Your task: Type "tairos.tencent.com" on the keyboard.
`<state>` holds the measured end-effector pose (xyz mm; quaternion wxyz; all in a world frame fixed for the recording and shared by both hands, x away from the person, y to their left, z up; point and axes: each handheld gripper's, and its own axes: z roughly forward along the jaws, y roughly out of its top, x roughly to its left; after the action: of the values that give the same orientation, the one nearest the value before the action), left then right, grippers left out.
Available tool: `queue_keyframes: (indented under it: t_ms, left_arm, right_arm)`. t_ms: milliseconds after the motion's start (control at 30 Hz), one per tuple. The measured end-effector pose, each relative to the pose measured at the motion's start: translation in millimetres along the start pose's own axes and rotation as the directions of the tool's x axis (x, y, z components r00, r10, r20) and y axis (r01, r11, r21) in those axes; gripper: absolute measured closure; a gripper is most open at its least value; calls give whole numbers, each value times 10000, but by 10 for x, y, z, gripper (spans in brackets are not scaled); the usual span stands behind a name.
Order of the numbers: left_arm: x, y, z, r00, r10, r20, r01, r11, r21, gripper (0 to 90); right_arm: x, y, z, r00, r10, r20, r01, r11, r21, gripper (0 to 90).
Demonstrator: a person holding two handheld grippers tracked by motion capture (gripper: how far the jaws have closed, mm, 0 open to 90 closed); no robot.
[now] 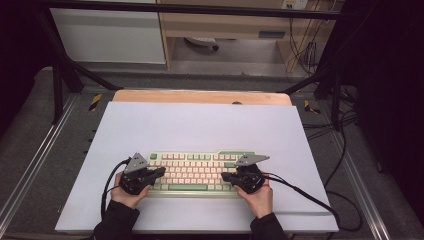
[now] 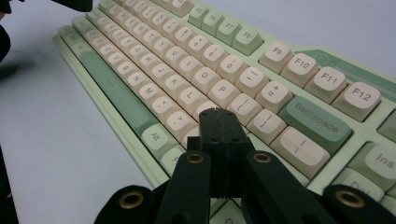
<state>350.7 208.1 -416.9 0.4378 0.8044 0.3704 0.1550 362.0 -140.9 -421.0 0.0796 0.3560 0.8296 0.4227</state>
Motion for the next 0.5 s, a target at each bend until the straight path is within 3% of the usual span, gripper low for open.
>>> queue_keyframes:
  t_ms: [500]
  left_arm:
    - [-143, 179, 157, 9993, 361, 8, -361, 9990, 274, 900]
  right_arm:
    - [1, -19, -16, 10000, -4, -39, 4, 10000, 37, 900]
